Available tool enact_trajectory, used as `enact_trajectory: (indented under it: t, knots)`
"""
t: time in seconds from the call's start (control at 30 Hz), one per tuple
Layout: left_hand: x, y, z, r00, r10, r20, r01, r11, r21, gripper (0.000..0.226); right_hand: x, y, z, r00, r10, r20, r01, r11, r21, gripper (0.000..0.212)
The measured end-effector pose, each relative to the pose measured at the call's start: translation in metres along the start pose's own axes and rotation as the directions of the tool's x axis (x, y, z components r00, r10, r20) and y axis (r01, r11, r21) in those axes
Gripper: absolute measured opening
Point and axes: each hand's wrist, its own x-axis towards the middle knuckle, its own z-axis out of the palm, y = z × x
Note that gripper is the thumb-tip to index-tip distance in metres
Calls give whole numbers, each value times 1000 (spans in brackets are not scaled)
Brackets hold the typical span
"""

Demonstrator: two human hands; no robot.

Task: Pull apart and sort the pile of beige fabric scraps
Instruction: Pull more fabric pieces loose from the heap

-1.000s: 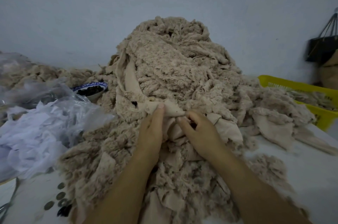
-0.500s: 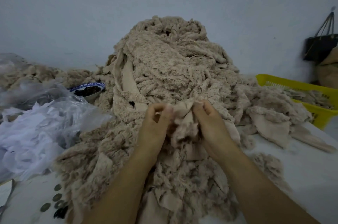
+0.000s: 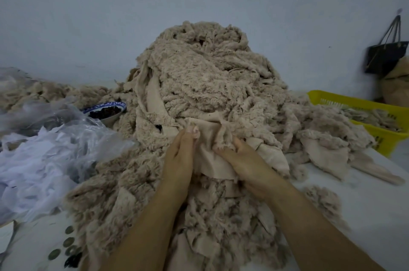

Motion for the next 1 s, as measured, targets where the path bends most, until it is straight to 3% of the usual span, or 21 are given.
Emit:
enact_trajectory:
  t: [0.03, 0.07, 0.13, 0.17, 0.23, 0.27, 0.3, 0.37, 0.43, 0.5, 0.53, 0.6, 0.63, 0.7, 0.77, 0.83, 0.87, 0.93, 1.0]
  knots:
    - [0, 0, 0, 1000, 11, -8, -11, 999, 36, 28, 2, -4, -5, 996, -31, -79, 38, 996, 82, 24]
    - [1, -2, -1, 1000, 26, 2, -26, 998, 65, 30, 2, -11, -13, 984, -73, -160, 116, 952, 283, 24]
    - [4, -7, 0, 999, 6, 35, -10, 990, 142, 29, 2, -25, -28, 946, -180, -269, 317, 684, 657, 40]
    - [5, -10, 0, 998, -24, 66, 10, 978, 206, 24, 2, -28, -32, 938, -189, -292, 342, 646, 683, 50]
    - [6, -18, 2, 978, -67, 199, -7, 938, 346, 11, 1, -21, -24, 936, -161, -313, 292, 854, 432, 52]
    - [6, -22, 3, 957, -87, 277, -41, 905, 424, 11, 3, -13, -19, 930, -170, -325, 244, 949, 201, 42]
    - [7, -27, 4, 932, -107, 347, -97, 847, 523, 19, 3, -7, -15, 924, -198, -328, 209, 978, 1, 30]
    - [10, -36, 6, 903, -139, 407, -209, 686, 697, 21, 6, 2, -12, 913, -245, -325, 166, 953, -254, 15]
    - [12, -38, 6, 941, -91, 327, -186, 668, 721, 23, 8, 8, -16, 923, -274, -271, 104, 854, -510, 12]
    - [12, -36, 3, 987, -24, 161, -81, 786, 613, 28, 8, 14, -17, 958, -247, -146, 87, 734, -673, 12]
    - [11, -33, 1, 998, -37, 57, 2, 858, 513, 28, 9, 18, -16, 974, -217, -71, 97, 674, -732, 22]
    - [12, -26, -2, 981, -159, -111, 179, 963, 201, 29, 11, 23, -13, 987, -159, 5, 97, 578, -810, 32]
    - [14, -22, -4, 957, -247, -151, 251, 968, 3, 29, 12, 23, -12, 987, -161, -8, 81, 539, -838, 29]
    - [20, -15, -11, 912, -393, -116, 339, 883, -325, 30, 11, 22, -15, 979, -190, -72, 42, 534, -845, 13]
    - [21, -9, -13, 909, -412, -55, 350, 830, -433, 34, 9, 20, -16, 982, -140, -128, 5, 694, -720, 30]
    - [15, -8, -9, 958, -285, 24, 274, 894, -354, 29, 5, 13, -8, 991, -41, -130, -12, 923, -385, 56]
    - [10, -7, -6, 978, -193, 76, 206, 947, -247, 24, 3, 11, -3, 994, -15, -112, -4, 985, -170, 63]
    - [1, -2, 0, 979, -44, 202, 43, 999, 7, 12, 4, 5, -2, 993, 6, -118, 15, 984, 180, 59]
    - [-4, 1, 2, 926, 18, 377, -81, 985, 151, 22, 3, -3, -5, 990, 43, -133, -3, 958, 285, 44]
